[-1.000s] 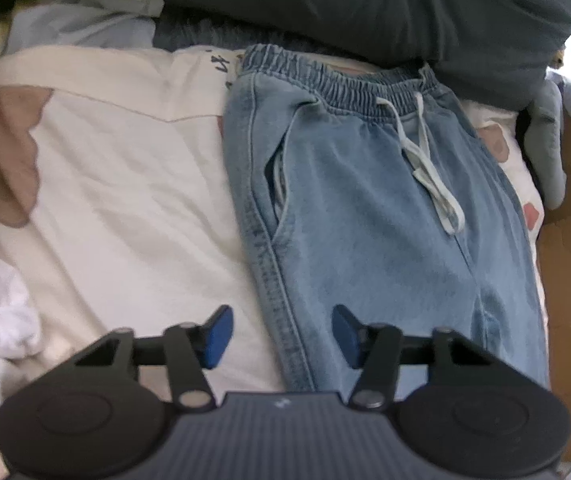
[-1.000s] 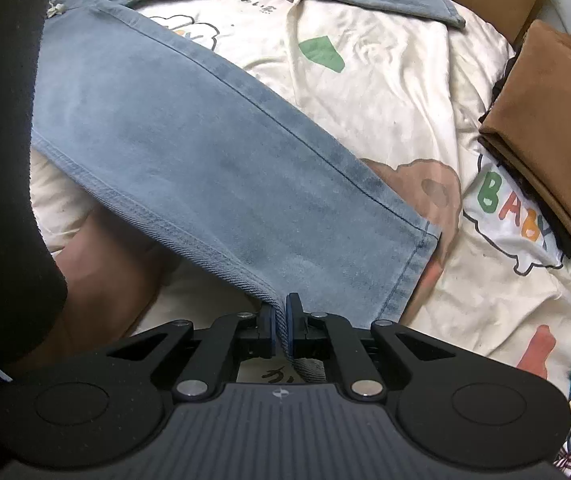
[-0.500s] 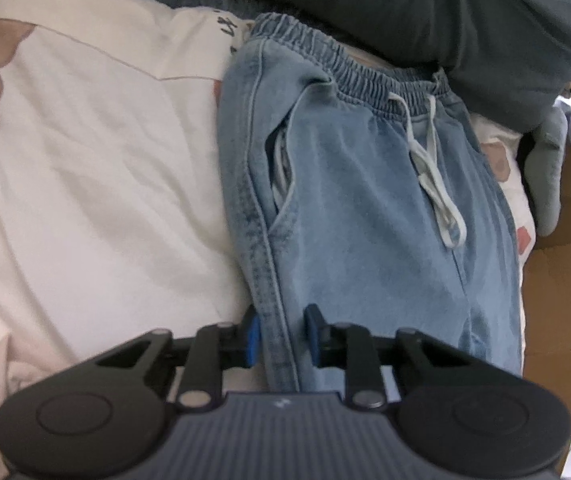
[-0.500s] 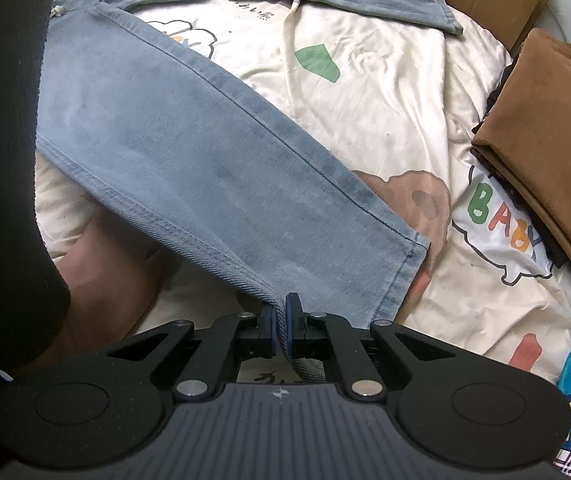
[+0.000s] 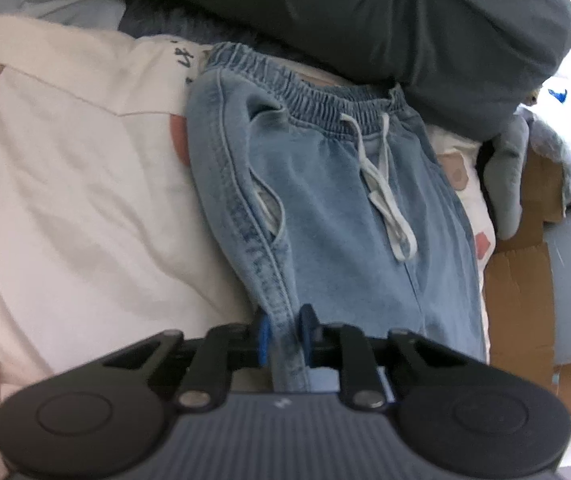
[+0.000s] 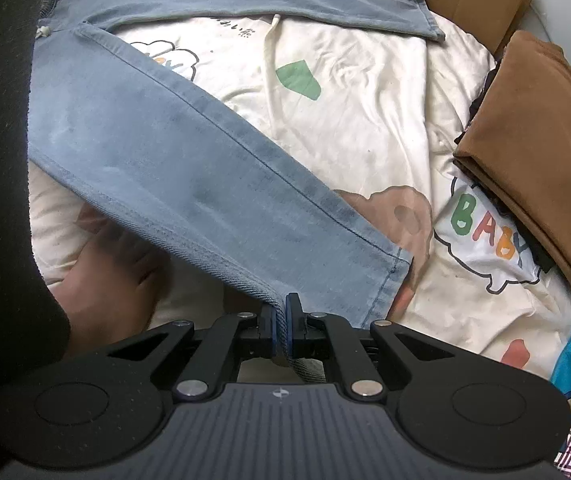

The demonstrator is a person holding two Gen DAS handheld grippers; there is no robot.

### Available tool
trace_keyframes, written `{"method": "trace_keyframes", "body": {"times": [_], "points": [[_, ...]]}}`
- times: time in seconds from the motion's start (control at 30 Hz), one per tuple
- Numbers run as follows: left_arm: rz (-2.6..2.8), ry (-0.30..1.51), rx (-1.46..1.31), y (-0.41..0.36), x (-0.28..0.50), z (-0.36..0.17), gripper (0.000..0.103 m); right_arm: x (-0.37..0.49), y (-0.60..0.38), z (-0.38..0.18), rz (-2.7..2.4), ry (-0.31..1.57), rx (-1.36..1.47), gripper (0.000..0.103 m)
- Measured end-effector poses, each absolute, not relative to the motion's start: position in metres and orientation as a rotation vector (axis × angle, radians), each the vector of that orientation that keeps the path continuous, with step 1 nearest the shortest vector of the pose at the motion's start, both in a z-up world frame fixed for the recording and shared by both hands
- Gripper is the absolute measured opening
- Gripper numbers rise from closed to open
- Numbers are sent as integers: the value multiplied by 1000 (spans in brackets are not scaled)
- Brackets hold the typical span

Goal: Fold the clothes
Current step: 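Close the left tool on the waistband corner while the right tool holds the hem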

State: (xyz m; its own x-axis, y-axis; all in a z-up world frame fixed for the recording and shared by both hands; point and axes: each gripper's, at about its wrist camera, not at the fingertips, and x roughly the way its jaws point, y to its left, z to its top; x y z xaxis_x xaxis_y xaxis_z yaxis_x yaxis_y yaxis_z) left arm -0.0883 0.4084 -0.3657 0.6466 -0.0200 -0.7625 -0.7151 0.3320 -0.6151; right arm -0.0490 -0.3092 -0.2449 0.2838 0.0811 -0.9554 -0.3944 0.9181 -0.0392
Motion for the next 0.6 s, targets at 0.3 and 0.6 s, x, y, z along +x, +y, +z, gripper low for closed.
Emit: {"method": "trace_keyframes", "body": {"times": [0.3, 0.6], "points": [[536, 795, -1068, 400, -70, -337, 9, -43, -313, -235, 313, 1208, -267, 2], [482, 767, -993, 397, -32, -285, 7, -26, -321, -204, 265, 1102, -211, 2]]}}
